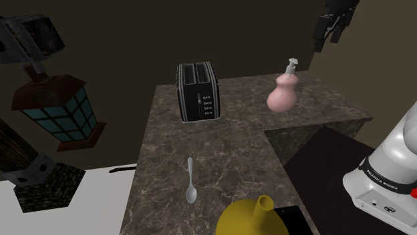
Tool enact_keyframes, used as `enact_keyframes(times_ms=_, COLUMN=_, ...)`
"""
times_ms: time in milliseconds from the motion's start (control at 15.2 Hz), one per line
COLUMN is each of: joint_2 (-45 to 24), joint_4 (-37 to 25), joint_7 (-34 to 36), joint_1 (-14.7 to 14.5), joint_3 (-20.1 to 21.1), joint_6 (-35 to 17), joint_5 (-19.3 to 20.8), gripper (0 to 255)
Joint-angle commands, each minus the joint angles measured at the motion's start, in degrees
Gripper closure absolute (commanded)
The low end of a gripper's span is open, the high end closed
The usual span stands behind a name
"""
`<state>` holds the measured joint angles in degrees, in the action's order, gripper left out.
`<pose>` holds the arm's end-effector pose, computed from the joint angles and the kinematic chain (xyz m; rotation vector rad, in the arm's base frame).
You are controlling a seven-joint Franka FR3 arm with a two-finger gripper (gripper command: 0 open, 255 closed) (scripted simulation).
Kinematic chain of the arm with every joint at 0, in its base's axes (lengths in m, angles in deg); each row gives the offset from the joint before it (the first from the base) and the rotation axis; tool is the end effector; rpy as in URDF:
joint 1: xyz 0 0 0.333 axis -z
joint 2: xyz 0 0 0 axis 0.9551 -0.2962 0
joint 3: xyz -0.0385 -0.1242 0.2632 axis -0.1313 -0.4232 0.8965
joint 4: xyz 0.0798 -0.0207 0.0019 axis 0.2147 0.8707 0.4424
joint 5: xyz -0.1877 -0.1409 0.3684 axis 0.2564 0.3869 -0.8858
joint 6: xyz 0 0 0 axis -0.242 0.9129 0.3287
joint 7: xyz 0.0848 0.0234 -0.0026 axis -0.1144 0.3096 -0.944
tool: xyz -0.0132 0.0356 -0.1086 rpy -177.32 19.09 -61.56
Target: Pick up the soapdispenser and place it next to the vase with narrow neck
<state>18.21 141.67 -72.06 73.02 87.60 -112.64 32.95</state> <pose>0.3713 -0.0082 0.5721 3.0336 -0.1297 0.0307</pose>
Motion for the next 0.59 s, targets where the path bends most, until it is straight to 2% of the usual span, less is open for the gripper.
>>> enact_keyframes(times_ms=0, joint_2=0.0, joint_4=0.0, joint_7=0.0, joint_1=0.0, joint_3=0.0, joint_6=0.0, joint_5=0.0, gripper=0)
enact_keyframes(times_ms=528, joint_2=-12.8, joint_4=-2.1, joint_7=-8.2, joint_1=1.5, joint_3=-7.8, joint_6=-10.5, joint_5=2.5, gripper=0)
